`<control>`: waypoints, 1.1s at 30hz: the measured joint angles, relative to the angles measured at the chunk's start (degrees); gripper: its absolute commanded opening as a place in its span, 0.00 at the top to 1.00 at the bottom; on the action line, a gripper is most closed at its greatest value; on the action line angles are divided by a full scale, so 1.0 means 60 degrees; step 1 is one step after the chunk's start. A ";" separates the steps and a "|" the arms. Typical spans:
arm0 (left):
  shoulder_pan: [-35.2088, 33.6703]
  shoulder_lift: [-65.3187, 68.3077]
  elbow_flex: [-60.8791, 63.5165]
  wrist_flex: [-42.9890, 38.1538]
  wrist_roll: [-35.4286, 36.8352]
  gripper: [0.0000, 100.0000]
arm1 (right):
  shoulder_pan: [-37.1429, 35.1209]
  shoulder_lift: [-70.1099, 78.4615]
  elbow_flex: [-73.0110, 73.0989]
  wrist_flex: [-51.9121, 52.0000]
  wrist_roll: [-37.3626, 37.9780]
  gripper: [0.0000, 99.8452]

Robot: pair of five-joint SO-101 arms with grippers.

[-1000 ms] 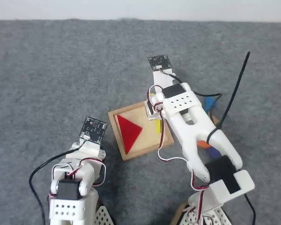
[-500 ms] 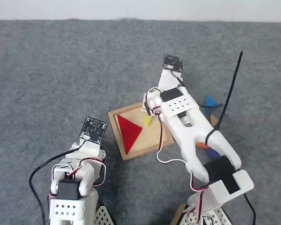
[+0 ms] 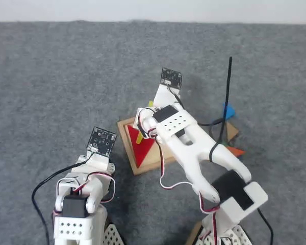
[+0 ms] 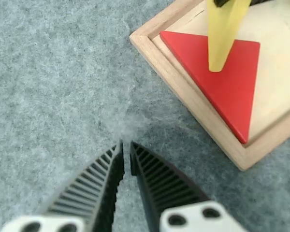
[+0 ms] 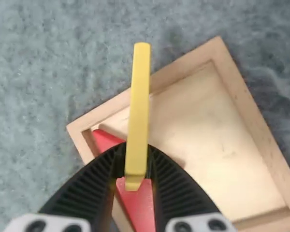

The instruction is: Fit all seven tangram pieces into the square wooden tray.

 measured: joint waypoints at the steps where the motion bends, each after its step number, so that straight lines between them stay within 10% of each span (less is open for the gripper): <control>1: 0.0000 0.0000 0.0000 0.0000 0.0000 0.98 | -0.0015 0.0088 0.0000 -0.0029 0.0000 0.88; 33: 0.0000 0.0000 0.0000 0.0000 0.0000 0.98 | 0.1143 -0.0615 0.1040 0.0527 0.0791 0.89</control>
